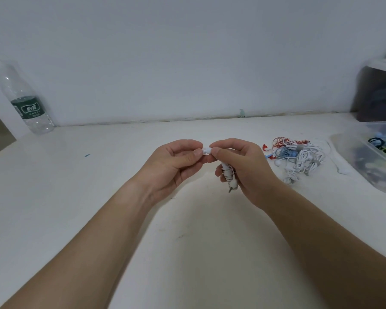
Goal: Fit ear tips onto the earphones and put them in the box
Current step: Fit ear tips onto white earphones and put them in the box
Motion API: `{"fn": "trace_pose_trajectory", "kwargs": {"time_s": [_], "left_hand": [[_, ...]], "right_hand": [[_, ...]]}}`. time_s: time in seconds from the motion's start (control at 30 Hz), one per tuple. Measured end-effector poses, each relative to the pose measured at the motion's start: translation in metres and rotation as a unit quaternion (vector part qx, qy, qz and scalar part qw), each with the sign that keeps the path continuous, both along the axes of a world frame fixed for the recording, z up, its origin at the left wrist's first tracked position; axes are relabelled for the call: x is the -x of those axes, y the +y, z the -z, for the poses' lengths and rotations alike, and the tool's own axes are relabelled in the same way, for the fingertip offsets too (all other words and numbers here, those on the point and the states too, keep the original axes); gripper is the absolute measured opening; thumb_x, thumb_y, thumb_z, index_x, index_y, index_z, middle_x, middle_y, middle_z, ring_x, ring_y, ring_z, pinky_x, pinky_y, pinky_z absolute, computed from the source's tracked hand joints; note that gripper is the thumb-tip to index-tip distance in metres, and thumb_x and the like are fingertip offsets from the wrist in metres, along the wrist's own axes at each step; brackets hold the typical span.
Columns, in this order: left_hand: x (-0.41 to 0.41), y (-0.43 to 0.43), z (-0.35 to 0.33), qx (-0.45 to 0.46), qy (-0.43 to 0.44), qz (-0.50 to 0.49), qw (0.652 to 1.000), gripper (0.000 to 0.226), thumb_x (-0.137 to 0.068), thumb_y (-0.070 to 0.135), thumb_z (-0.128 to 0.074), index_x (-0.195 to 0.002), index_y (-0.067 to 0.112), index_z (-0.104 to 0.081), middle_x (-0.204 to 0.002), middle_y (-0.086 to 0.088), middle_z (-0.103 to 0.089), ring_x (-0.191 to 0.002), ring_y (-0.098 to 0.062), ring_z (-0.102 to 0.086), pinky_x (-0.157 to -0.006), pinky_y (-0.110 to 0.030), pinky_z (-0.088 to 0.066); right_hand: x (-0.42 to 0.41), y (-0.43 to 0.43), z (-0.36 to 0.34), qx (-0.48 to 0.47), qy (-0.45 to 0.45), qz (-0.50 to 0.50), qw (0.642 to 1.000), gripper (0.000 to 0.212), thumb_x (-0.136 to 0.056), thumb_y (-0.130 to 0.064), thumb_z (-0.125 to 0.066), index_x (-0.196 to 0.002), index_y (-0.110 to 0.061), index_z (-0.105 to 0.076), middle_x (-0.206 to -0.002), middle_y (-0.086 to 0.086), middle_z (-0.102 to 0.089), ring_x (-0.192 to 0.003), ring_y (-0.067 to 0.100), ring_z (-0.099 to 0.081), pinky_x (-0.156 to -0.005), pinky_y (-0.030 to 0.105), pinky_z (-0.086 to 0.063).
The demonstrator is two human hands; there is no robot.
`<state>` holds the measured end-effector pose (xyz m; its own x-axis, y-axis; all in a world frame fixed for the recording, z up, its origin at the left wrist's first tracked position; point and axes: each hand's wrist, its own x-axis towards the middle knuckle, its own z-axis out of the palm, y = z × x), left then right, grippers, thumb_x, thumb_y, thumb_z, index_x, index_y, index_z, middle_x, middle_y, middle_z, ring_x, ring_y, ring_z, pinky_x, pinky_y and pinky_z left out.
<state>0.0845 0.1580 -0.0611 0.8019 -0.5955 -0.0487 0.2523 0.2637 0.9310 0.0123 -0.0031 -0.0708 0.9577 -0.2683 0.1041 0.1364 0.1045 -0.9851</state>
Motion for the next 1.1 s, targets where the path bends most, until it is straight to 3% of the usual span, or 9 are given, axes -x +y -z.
{"fn": "trace_pose_trajectory", "kwargs": {"time_s": [0.3,0.63,0.9,1.1], "left_hand": [[0.0001,0.0026,-0.0001,-0.004,0.001,0.016,1.000,0.017,-0.091,-0.005,-0.058,-0.096,0.007,-0.068,-0.100,-0.013,-0.076,-0.101,-0.025,-0.073,-0.079,-0.020,-0.059],[-0.0039,0.0031,0.0046,-0.010,0.002,0.035,0.999,0.019,-0.077,0.003,-0.067,-0.095,0.008,-0.068,-0.101,-0.015,-0.074,-0.104,-0.028,-0.072,-0.071,-0.021,-0.059],[-0.0050,0.0034,0.0060,-0.020,0.004,0.049,0.999,0.019,-0.076,0.004,-0.068,-0.094,0.008,-0.069,-0.094,-0.013,-0.075,-0.092,-0.021,-0.074,-0.070,-0.021,-0.059],[-0.0046,0.0023,0.0076,-0.018,-0.001,0.049,0.999,0.023,-0.075,0.004,-0.068,-0.097,0.006,-0.068,-0.097,-0.013,-0.076,-0.096,-0.023,-0.074,-0.070,-0.020,-0.058]], "right_hand": [[-0.0010,-0.0008,0.0013,0.007,0.003,0.006,1.000,0.007,-0.089,-0.011,-0.070,-0.096,-0.007,-0.070,-0.074,0.006,-0.074,-0.056,0.018,-0.059,-0.051,0.027,-0.048],[-0.0006,-0.0045,0.0016,0.027,0.015,-0.019,0.999,0.008,-0.090,-0.011,-0.069,-0.096,-0.006,-0.072,-0.078,0.009,-0.072,-0.058,0.019,-0.060,-0.053,0.028,-0.048],[0.0002,-0.0068,0.0021,0.037,0.019,-0.039,0.998,0.003,-0.089,-0.013,-0.070,-0.090,-0.012,-0.073,-0.080,0.013,-0.071,-0.059,0.020,-0.060,-0.057,0.032,-0.048],[0.0010,-0.0094,0.0017,0.046,0.013,-0.049,0.998,0.004,-0.090,-0.013,-0.070,-0.093,-0.010,-0.072,-0.081,0.012,-0.073,-0.060,0.020,-0.059,-0.056,0.030,-0.048]]}}
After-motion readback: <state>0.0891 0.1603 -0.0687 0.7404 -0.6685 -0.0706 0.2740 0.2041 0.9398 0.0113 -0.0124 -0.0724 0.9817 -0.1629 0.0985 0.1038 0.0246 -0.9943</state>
